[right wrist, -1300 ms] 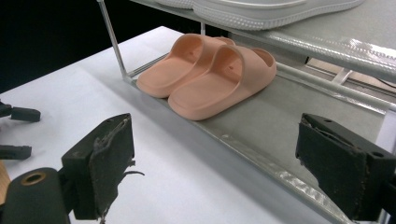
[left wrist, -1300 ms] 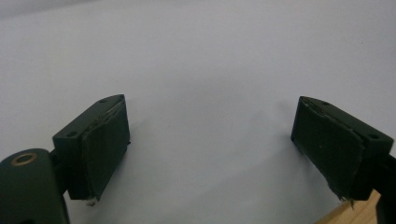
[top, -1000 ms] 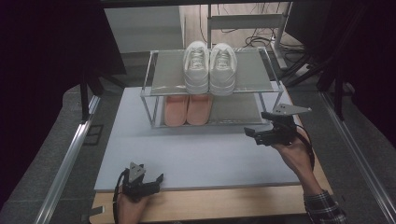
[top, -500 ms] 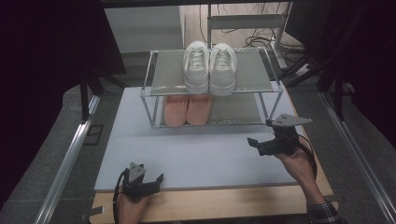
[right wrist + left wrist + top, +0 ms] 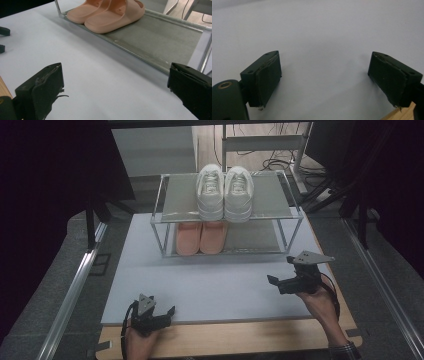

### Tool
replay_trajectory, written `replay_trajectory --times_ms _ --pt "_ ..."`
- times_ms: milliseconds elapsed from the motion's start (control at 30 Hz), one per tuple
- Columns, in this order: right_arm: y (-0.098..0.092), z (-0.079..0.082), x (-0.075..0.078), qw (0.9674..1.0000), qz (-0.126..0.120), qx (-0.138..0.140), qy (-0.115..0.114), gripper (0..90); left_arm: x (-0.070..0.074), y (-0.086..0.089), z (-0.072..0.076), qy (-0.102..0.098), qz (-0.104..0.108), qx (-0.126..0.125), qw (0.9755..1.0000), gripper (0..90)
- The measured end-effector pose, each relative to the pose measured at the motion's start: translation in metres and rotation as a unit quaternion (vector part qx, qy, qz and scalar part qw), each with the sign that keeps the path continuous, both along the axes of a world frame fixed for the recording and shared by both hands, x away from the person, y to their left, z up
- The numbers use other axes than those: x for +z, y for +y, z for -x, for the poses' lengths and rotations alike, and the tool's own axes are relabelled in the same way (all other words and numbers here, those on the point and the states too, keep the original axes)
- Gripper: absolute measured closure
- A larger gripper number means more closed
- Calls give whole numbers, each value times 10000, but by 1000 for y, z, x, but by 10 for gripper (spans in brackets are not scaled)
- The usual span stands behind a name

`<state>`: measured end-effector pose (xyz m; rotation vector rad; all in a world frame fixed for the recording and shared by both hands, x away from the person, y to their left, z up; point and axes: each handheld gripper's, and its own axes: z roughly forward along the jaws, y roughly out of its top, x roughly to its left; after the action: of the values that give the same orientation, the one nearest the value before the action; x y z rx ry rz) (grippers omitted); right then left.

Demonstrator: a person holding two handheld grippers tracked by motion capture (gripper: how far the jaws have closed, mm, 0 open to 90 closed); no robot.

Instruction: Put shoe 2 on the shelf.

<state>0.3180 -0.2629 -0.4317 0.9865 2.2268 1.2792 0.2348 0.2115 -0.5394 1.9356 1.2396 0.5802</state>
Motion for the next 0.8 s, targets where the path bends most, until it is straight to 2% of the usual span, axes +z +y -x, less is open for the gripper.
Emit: replay_trajectory --times_ms 233,800 --pt "-5 6 -11 10000 -6 -49 58 12 0 0 0 -4 10 9 10000 113" --pt "-7 22 -41 9995 277 -98 87 13 0 0 0 -3 6 11 10000 114"
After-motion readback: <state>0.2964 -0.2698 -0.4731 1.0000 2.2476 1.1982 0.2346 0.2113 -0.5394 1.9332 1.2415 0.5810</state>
